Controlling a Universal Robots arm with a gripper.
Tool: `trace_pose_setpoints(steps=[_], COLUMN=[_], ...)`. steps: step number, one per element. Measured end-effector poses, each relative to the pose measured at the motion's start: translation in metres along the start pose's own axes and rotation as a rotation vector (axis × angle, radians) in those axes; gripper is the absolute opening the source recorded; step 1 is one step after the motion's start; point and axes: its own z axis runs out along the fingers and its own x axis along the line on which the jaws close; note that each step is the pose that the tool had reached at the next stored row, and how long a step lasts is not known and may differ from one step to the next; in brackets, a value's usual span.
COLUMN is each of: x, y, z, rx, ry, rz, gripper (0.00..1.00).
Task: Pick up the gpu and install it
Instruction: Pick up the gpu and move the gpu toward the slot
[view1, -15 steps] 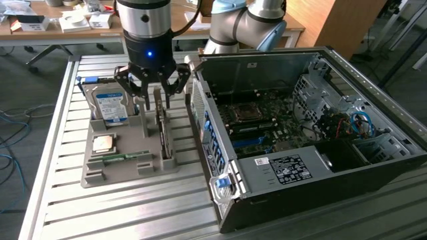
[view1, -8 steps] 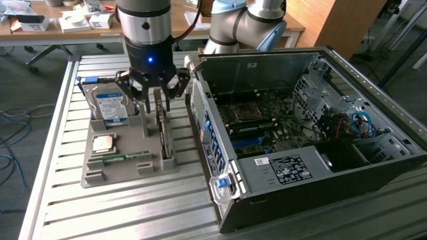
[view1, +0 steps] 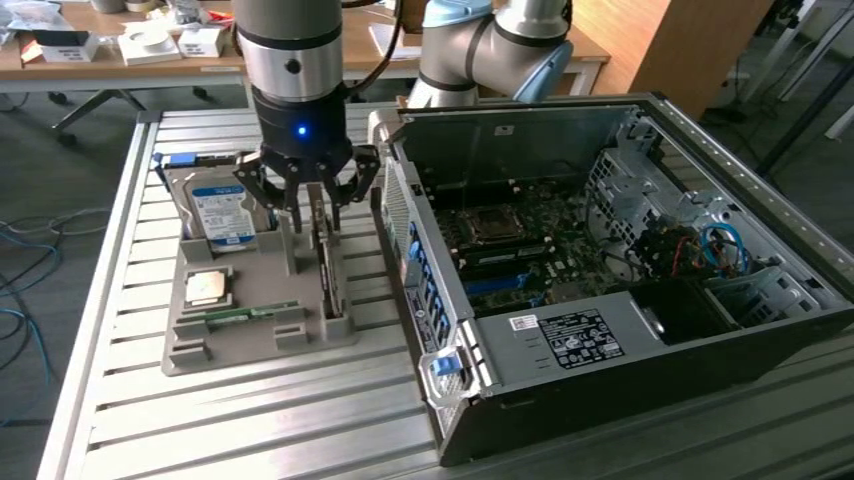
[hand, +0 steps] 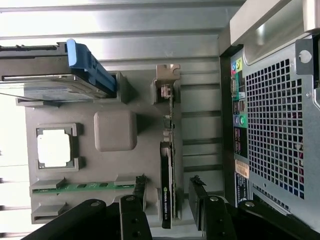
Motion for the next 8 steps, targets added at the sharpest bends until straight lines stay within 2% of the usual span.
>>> trace_pose_setpoints(steps=[8], x=[0.0002], y=[-0.0004], z=[0.0084], rx=[0.0000], ry=[0.0000], rz=[0.000], gripper=[0.47])
